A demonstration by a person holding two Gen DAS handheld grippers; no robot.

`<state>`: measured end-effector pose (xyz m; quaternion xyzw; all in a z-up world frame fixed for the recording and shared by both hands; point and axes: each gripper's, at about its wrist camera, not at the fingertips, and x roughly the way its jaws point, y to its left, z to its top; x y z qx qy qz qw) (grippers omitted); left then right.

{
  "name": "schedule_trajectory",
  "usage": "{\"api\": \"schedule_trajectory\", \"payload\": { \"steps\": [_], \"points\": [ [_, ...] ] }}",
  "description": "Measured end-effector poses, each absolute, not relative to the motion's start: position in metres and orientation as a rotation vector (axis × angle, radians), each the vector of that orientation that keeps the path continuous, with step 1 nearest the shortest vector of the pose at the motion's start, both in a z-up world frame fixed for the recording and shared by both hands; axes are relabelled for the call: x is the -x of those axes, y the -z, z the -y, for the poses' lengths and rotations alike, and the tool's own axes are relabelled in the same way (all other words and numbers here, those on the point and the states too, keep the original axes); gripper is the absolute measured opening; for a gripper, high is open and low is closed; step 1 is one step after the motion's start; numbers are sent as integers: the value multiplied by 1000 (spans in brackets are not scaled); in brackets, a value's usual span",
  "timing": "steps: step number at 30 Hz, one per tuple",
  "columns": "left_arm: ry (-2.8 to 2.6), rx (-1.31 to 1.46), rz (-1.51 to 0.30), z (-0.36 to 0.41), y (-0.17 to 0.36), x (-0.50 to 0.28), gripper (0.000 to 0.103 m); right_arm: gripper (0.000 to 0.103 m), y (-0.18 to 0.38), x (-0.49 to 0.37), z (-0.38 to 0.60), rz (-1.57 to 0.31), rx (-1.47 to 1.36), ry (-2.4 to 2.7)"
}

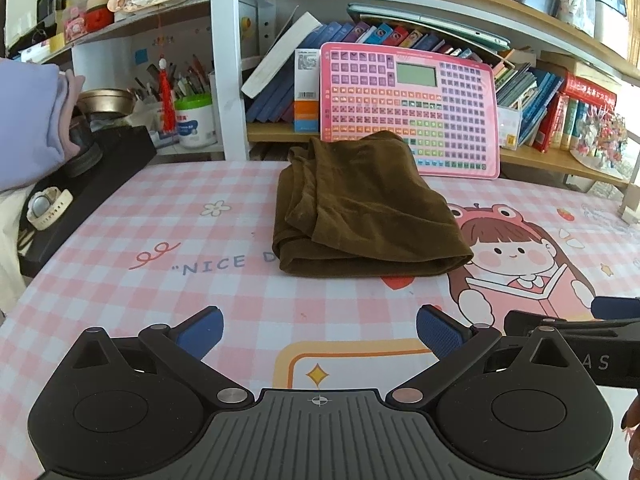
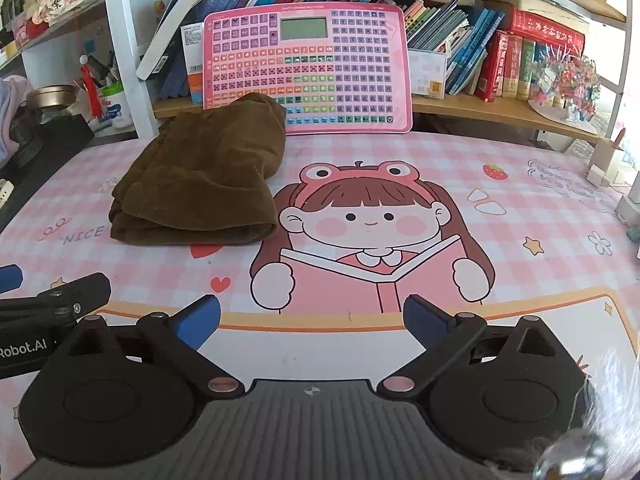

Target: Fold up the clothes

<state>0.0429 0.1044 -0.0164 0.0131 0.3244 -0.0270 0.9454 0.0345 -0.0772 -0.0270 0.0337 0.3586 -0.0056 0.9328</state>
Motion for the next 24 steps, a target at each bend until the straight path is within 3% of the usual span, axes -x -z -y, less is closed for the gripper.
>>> {"api": "schedule_trajectory", "payload": {
  "steps": [24],
  "points": [
    [59,-31,-670,-108,19,-39,103,100,28,-34,74,-745,-57,4]
  ]
}}
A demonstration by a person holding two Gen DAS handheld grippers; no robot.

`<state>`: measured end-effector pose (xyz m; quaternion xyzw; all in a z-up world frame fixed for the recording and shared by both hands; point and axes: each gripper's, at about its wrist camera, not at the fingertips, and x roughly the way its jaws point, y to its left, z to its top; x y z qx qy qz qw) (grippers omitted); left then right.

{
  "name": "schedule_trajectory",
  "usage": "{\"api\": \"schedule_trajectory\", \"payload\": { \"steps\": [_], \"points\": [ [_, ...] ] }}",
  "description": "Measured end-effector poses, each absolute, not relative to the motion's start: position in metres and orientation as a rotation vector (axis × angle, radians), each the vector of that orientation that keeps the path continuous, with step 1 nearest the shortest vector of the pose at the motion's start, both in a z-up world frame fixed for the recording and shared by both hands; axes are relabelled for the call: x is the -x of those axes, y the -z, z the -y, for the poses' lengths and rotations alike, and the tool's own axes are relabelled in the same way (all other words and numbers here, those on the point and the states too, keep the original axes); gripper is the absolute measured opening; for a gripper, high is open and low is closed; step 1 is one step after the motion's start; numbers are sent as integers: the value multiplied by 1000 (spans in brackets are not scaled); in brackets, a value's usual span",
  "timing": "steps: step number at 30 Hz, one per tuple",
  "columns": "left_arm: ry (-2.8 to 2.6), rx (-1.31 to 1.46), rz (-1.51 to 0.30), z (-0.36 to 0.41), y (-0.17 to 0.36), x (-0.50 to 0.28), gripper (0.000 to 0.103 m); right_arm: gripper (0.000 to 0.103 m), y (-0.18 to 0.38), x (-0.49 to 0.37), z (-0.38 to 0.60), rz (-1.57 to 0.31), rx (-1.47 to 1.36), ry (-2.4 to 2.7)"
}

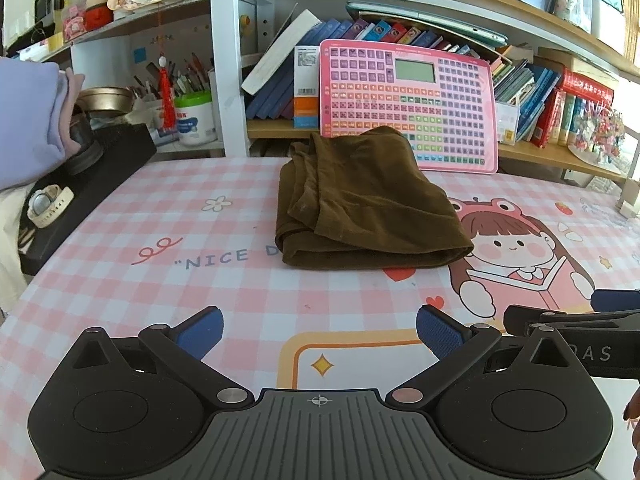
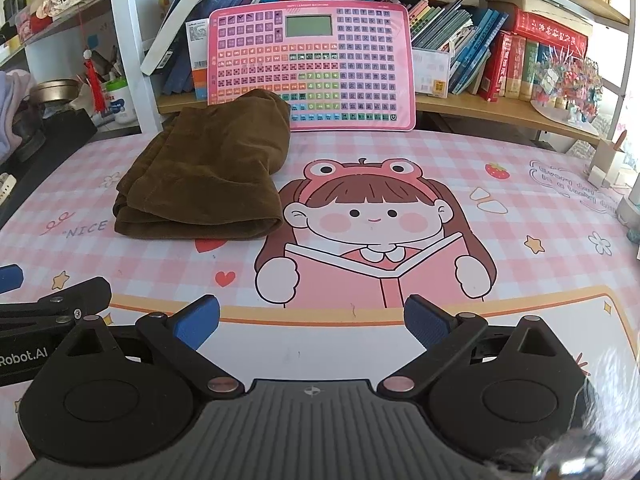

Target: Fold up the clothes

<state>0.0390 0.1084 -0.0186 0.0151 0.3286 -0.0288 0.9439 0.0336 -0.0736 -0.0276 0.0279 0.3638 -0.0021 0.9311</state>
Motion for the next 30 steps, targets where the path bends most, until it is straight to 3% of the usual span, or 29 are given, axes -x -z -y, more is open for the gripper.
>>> {"api": "schedule_trajectory", "payload": {
  "steps": [30],
  "points": [
    [65,-19,-694,-108,23,-45,103,100,29,-39,74,-750,-50,9]
  ]
}}
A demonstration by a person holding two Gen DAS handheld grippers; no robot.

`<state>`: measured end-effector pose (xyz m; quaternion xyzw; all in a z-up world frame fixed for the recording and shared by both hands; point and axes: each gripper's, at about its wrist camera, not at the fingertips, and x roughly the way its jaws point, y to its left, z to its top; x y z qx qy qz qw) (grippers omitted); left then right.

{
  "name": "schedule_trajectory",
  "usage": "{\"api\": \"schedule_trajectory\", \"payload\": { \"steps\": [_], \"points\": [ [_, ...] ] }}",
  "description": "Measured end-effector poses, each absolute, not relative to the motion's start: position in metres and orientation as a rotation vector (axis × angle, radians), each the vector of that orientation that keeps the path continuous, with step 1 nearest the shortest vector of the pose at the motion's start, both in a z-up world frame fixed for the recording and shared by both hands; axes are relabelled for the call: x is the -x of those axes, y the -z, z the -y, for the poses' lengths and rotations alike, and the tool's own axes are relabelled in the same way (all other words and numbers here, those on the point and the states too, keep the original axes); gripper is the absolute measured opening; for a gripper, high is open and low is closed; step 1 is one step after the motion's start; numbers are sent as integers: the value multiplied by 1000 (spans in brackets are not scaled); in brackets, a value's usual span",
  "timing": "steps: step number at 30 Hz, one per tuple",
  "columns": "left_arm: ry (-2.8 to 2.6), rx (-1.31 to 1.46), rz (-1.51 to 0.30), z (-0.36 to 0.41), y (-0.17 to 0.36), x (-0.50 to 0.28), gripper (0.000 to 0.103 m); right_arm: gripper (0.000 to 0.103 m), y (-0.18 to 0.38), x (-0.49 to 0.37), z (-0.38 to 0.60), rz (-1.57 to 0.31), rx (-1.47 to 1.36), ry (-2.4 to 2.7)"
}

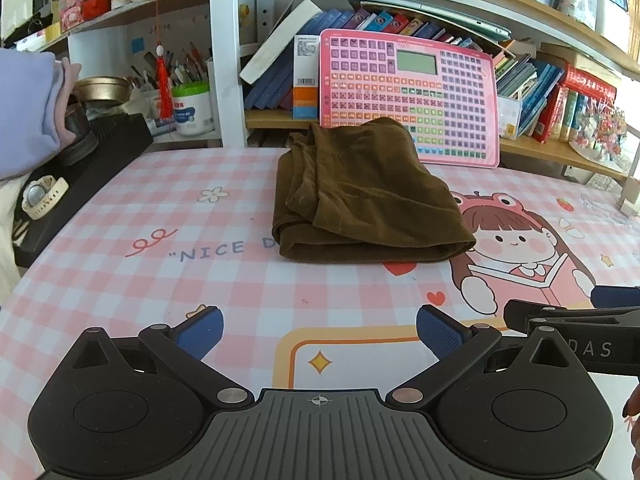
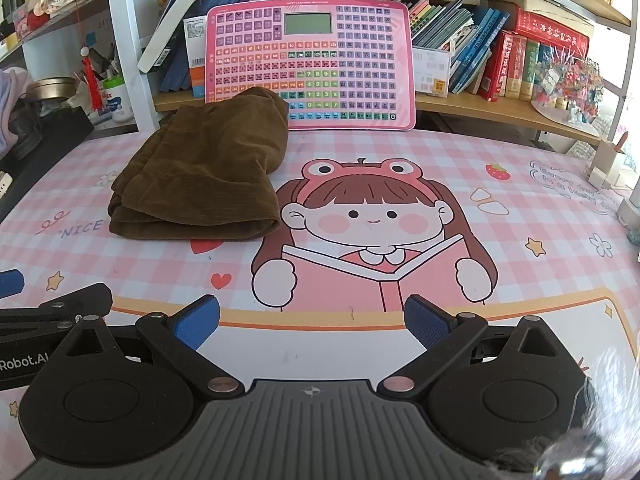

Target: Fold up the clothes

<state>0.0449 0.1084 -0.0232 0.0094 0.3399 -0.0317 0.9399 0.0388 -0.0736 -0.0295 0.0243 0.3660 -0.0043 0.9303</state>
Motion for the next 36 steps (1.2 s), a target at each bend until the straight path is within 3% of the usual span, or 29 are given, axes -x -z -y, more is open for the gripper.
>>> {"api": "schedule_trajectory", "payload": {
  "steps": [36],
  "points": [
    [81,18,-719,-109,22,-47,103,100,33,-42,75,-769,-54,3]
  ]
}}
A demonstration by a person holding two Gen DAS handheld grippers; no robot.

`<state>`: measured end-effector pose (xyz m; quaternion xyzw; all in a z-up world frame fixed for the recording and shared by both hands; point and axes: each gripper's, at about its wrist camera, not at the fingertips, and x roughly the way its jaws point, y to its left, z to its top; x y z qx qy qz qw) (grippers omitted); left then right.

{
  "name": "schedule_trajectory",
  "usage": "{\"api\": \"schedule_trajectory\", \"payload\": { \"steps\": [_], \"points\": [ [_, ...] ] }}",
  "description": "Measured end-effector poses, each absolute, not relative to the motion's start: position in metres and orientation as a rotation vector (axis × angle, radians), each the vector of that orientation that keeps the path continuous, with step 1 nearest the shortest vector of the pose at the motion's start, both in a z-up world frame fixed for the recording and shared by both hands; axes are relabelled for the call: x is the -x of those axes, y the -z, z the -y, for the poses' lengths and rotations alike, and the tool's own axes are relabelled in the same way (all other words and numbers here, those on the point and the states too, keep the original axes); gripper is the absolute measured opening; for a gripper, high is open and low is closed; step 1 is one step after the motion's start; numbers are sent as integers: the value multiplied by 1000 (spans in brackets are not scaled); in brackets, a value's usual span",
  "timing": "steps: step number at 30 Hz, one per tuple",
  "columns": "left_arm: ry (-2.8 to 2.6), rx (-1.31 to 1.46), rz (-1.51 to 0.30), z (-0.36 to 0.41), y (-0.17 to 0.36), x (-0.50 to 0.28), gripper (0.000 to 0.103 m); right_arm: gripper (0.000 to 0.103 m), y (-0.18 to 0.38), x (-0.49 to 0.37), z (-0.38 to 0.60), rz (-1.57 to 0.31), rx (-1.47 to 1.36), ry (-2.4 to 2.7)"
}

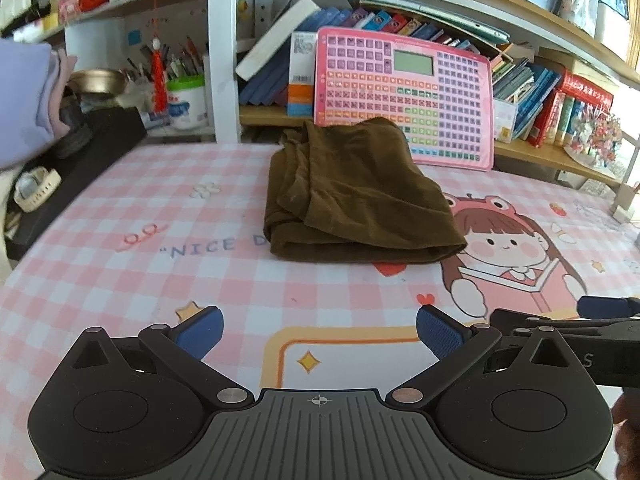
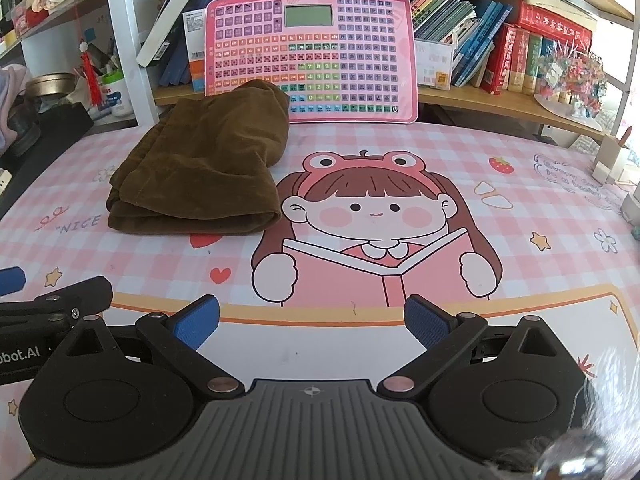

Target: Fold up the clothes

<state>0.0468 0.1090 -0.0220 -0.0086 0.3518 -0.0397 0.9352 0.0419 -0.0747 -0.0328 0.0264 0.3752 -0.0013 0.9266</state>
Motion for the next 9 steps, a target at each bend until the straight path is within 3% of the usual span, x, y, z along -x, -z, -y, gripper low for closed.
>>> {"api": "schedule_trajectory", "payload": {
  "steps": [9],
  "points": [
    [115,24,-714,-109,21,-44,103,100,34,-40,73,-775,-48,5]
  ]
}}
